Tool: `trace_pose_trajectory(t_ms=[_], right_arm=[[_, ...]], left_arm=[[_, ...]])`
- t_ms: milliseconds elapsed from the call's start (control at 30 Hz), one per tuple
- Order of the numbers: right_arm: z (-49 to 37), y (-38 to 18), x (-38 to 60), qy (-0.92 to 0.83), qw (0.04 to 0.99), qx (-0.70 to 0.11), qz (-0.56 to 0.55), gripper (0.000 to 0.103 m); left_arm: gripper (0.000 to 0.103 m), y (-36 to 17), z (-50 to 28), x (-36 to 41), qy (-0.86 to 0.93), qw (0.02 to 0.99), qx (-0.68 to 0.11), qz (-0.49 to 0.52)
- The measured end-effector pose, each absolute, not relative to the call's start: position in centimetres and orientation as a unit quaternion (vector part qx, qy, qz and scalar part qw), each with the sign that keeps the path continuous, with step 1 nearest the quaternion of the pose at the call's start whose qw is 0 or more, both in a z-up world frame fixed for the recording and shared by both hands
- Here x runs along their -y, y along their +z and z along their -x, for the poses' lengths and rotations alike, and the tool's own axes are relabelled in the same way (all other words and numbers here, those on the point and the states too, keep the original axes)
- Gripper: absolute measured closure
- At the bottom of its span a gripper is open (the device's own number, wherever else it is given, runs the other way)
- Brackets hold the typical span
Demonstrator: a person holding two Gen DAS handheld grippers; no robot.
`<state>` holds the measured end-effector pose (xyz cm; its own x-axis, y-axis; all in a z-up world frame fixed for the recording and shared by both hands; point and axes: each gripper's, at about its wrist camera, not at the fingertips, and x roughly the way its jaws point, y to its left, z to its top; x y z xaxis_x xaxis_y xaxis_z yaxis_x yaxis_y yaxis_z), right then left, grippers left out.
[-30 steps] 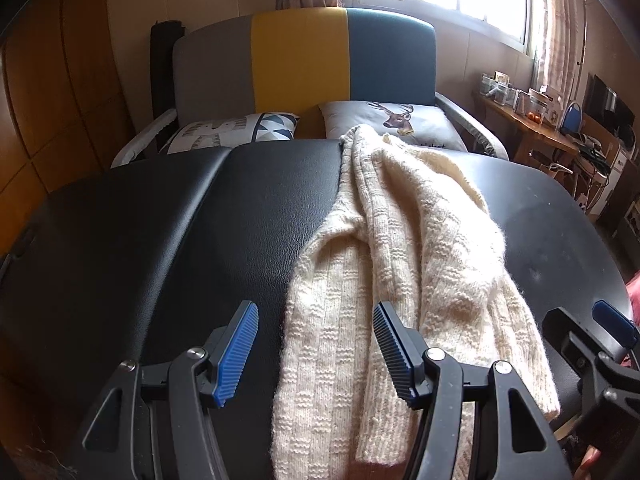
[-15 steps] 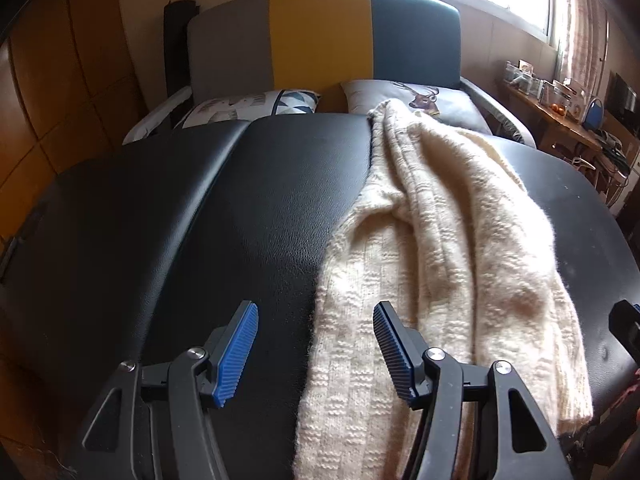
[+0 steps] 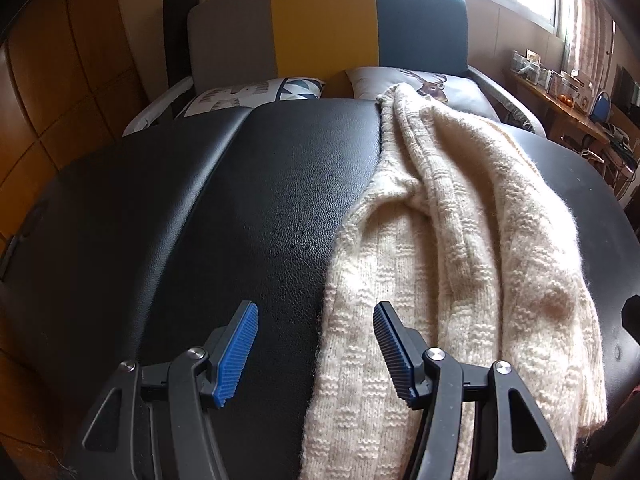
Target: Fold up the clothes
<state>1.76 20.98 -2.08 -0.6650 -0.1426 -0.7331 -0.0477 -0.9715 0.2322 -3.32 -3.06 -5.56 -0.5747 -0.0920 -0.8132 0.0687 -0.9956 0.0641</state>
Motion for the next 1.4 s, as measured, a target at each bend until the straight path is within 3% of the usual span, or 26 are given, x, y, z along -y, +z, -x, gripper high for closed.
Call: trace_pose_trajectory(t_ms=[500, 667, 967, 1133, 1200, 1233, 1267, 1333, 1400], right_arm=[[1.4, -2.4, -25.5, -0.902, 0.007, 0.126, -0.413, 0.000], [1.7, -3.4, -25.2, -0.895, 0.019, 0.123, -0.428, 0.019], [1.8, -4.3, -25.1, -0.892, 0.024, 0.131, -0.432, 0.020], [3.0, -5.0, -26.2, -0.885, 0.017, 0.144, -0.443, 0.020], [3.6, -5.3, -26.7, -0.881, 0.015, 0.149, -0.449, 0.020], [3.9, -5.4, -26.8, -0.880, 0.018, 0.146, -0.452, 0.026], [4.2, -5.5, -26.8, -0.879, 0.022, 0.141, -0.455, 0.042], [4.9, -5.8, -26.8, -0.877, 0.030, 0.133, -0.461, 0.056], [5.4, -6.1, -26.7, -0.873, 0.039, 0.132, -0.468, 0.057]], left_arm=[[0.042, -7.6, 7.1, 4.2, -0.880, 0.069, 0.030, -0.469], [0.042, -8.7, 7.8, 5.4, -0.876, 0.077, 0.030, -0.475], [0.041, -8.9, 7.1, 6.4, -0.879, 0.088, 0.035, -0.468], [0.041, -9.3, 6.2, 6.0, -0.876, 0.048, 0.004, -0.480], [0.050, -9.2, 5.9, 4.9, -0.886, 0.046, 0.032, -0.461], [0.056, -9.2, 5.9, 4.5, -0.889, 0.037, 0.038, -0.455], [0.066, -9.2, 6.0, 4.2, -0.891, 0.028, 0.040, -0.452], [0.080, -9.2, 6.1, 3.9, -0.892, 0.013, 0.041, -0.450], [0.097, -9.1, 6.4, 3.6, -0.892, -0.001, 0.049, -0.450]])
